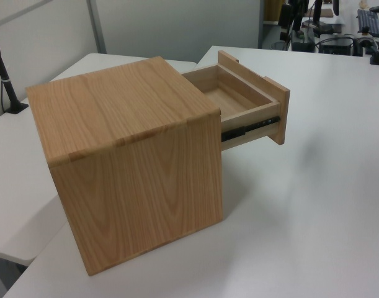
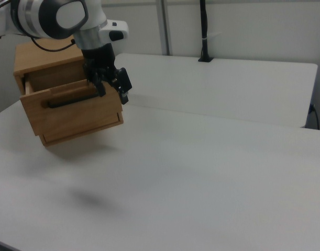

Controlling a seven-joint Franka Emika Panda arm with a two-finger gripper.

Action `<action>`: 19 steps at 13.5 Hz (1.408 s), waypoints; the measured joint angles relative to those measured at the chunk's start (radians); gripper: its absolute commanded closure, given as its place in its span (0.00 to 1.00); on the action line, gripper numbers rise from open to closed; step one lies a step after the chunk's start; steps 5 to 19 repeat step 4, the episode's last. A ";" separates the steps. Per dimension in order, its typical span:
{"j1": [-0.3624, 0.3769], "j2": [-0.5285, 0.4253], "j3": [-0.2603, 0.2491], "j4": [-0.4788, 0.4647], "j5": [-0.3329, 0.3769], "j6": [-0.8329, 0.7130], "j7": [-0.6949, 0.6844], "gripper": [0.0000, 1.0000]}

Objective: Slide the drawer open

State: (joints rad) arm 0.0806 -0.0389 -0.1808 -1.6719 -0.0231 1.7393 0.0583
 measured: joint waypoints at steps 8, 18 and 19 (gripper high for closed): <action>0.000 0.029 0.002 0.020 0.000 0.000 0.000 0.00; 0.000 0.029 0.002 0.020 0.000 0.000 0.000 0.00; 0.000 0.029 0.002 0.020 0.000 0.000 0.000 0.00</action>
